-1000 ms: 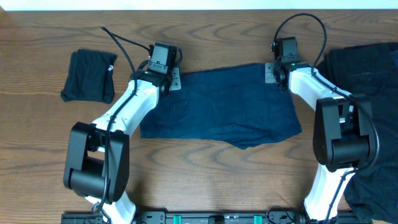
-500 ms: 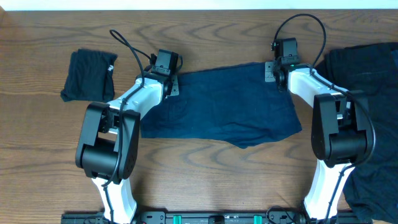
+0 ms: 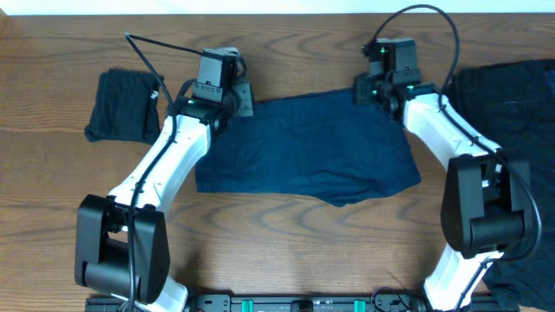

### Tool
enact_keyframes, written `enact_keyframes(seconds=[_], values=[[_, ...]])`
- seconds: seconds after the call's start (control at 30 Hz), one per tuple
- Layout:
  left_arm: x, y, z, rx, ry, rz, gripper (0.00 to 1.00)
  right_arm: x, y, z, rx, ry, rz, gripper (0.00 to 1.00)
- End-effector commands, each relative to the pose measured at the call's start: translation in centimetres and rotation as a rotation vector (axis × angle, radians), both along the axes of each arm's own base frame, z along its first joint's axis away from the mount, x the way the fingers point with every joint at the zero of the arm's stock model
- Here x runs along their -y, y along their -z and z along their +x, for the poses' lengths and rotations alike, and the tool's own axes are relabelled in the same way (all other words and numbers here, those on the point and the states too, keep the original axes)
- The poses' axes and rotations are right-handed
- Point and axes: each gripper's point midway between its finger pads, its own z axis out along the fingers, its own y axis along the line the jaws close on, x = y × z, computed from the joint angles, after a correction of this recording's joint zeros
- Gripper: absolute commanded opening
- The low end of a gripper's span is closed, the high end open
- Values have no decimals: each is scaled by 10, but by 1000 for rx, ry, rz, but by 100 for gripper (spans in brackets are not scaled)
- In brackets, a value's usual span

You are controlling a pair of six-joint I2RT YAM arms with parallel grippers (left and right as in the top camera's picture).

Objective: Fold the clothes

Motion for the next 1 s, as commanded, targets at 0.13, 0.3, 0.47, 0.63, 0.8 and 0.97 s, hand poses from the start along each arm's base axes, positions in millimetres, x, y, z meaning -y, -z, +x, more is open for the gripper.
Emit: enact_keyframes(seconds=[0.13,0.3,0.47,0.63,0.8,0.97], values=[[45,32,-20,-142,149,-155,6,-71,21,-24,-55,-188,63,1],[54,49,-28,-189,154,-155,6,-81,51,-25,-73,-186,7,1],[62,81,-41,-264,171,-132,6,-84,75,-21,-78,-190,5,1],[62,120,-51,-357,164,-110,6,-84,89,-21,-93,-189,2,1],[60,142,-56,-401,159,-97,6,-84,88,-18,-79,-188,6,1],[66,102,-38,-302,176,-121,6,-84,45,-8,-2,-186,32,1]])
